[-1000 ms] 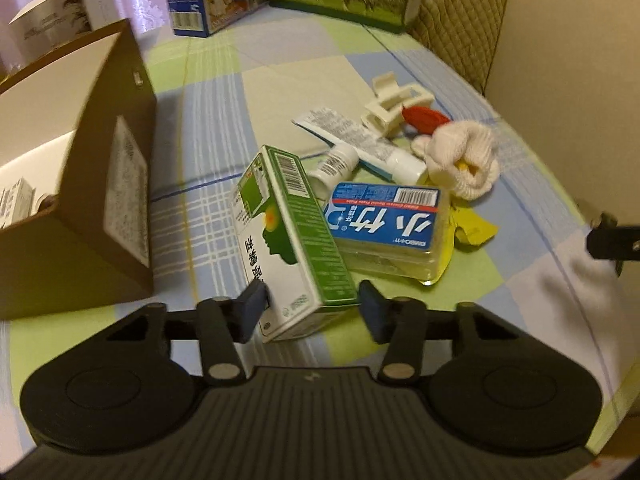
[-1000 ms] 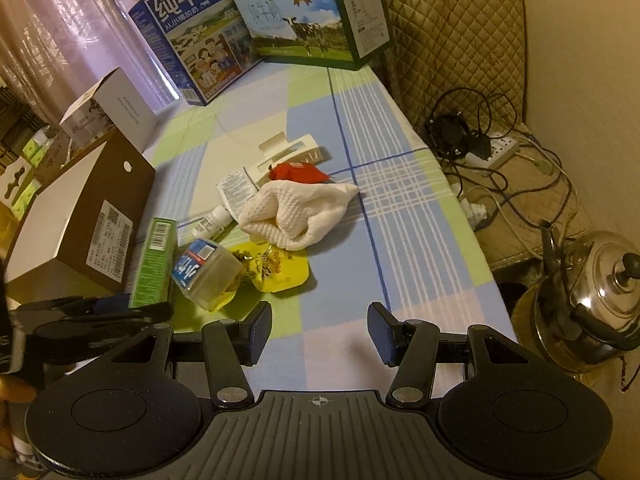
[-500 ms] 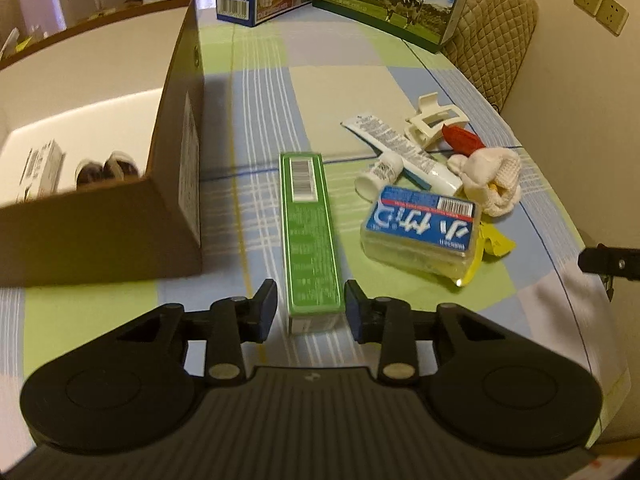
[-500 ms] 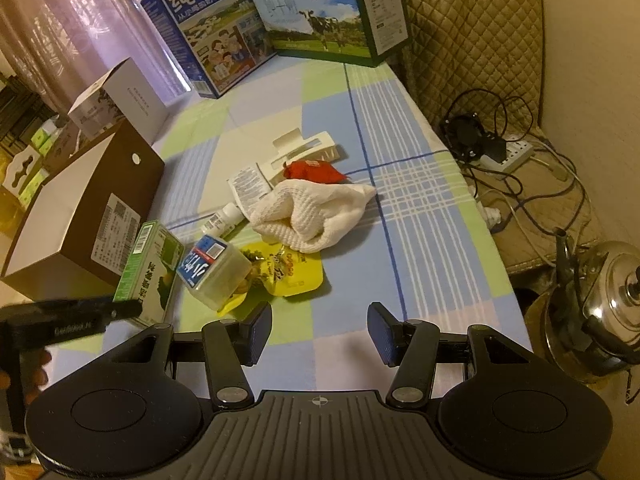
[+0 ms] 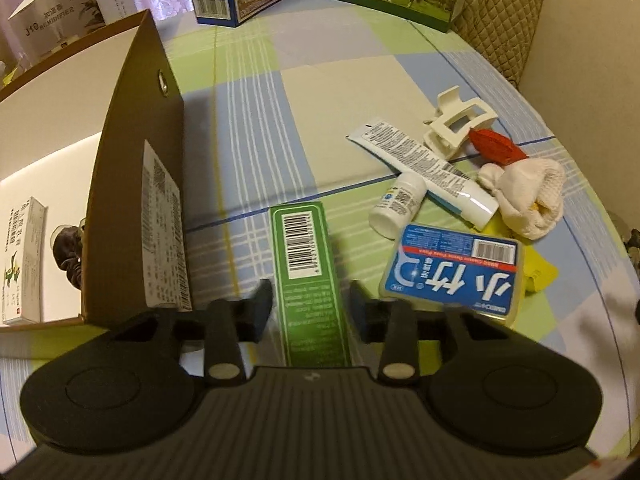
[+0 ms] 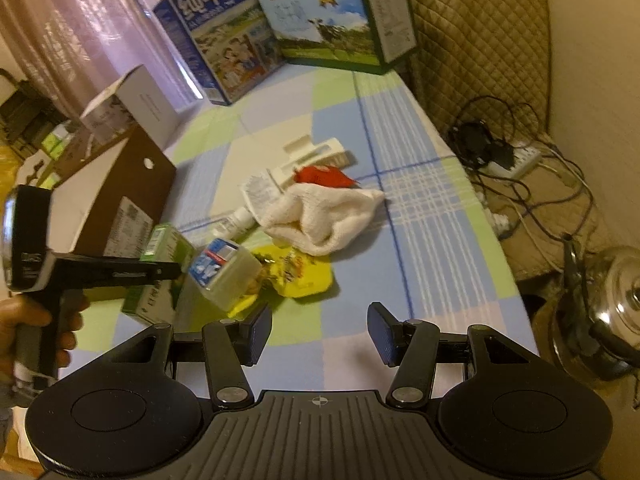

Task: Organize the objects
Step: 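Grasp the green box with the left tool while the right tool grasps the blue toothpick box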

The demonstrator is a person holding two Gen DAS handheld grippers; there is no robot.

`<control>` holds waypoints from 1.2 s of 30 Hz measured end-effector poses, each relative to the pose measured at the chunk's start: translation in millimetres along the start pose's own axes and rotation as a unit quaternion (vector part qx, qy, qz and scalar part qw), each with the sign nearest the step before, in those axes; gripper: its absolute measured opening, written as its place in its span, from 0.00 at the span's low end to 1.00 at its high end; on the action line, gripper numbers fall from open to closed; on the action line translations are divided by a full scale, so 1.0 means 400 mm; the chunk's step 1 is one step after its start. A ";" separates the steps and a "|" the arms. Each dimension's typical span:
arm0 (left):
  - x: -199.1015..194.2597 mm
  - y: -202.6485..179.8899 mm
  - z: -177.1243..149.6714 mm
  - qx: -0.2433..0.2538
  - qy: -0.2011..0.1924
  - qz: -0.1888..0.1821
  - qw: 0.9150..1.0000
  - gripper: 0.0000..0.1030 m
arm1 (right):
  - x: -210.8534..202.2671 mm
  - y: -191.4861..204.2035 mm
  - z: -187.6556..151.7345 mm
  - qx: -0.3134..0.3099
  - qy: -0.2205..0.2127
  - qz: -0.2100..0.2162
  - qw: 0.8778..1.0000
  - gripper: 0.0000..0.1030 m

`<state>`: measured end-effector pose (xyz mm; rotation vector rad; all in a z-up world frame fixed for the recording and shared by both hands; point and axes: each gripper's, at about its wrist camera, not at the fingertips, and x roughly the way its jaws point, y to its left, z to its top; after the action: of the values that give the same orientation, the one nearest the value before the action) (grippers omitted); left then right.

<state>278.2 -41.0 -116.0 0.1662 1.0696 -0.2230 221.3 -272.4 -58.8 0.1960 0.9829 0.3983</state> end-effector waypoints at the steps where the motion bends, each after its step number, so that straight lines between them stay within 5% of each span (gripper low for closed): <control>1: -0.003 0.002 -0.005 0.001 -0.002 -0.001 1.000 0.25 | 0.002 0.004 0.002 -0.004 -0.001 0.006 1.000 0.49; 13: -0.096 0.091 -0.154 -0.059 0.005 0.028 0.998 0.25 | 0.105 0.094 0.064 -0.123 0.025 0.068 0.990 0.49; 21: -0.156 0.192 -0.247 -0.134 0.011 0.077 0.988 0.25 | 0.218 0.192 0.081 -0.253 0.049 0.083 0.963 0.63; 31: -0.195 0.307 -0.316 -0.200 0.012 0.123 0.972 0.25 | 0.347 0.256 0.092 -0.357 0.102 0.068 0.926 0.64; 36: -0.201 0.339 -0.326 -0.212 0.012 0.132 0.968 0.25 | 0.386 0.268 0.084 -0.376 0.117 0.057 0.918 0.63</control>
<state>165.7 129.4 -103.1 -0.0751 1.0829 0.2482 299.4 -110.7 -122.9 -0.5068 0.9889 0.8923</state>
